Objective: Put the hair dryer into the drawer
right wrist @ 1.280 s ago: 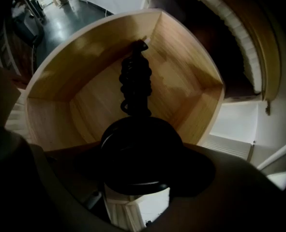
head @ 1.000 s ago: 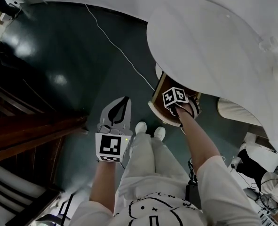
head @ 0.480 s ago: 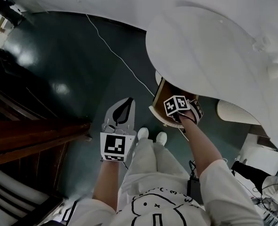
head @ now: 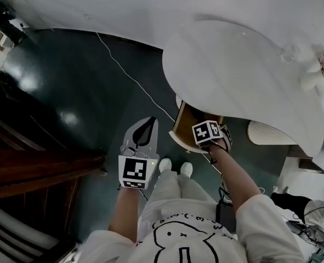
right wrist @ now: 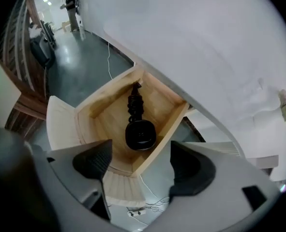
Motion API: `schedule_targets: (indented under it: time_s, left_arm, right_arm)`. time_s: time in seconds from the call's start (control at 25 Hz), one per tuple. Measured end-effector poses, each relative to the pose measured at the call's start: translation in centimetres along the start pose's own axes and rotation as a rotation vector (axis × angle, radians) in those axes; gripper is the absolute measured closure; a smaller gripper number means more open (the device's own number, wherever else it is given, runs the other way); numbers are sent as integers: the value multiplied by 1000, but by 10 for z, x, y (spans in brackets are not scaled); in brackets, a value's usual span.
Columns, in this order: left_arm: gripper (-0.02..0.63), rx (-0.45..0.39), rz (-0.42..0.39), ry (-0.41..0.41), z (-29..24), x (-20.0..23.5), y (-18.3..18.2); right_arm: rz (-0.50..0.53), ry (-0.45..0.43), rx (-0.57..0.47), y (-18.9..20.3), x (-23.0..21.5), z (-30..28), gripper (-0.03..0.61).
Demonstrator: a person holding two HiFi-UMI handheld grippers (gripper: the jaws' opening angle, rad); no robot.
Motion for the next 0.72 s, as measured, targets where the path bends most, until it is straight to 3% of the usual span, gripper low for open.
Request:
schedule_targets:
  time_s: [0.24, 0.44, 0.56, 0.72]
  left_arm:
    - [592, -13, -22, 22, 1, -3, -17]
    - [593, -19, -37, 40, 0, -9, -26]
    - [592, -22, -55, 61, -3, -14, -32]
    - [594, -40, -75, 82, -10, -22, -43]
  right_arm:
    - [-93, -47, -97, -1, -2, 31, 305]
    - [-120, -61, -201, -5, -10, 61, 444]
    - [-130, -84, -270, -7, -14, 80, 570]
    - [-165, -110, -352, -8, -26, 99, 578]
Point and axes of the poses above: the fingertips, and each gripper's own axes: z backward along the fingers, x to its left, y out of its underside, the point moved 6 cm from there along z, backward along the fingers, and after that the axes turned 14 degrees about z, right-handed, at the moved point
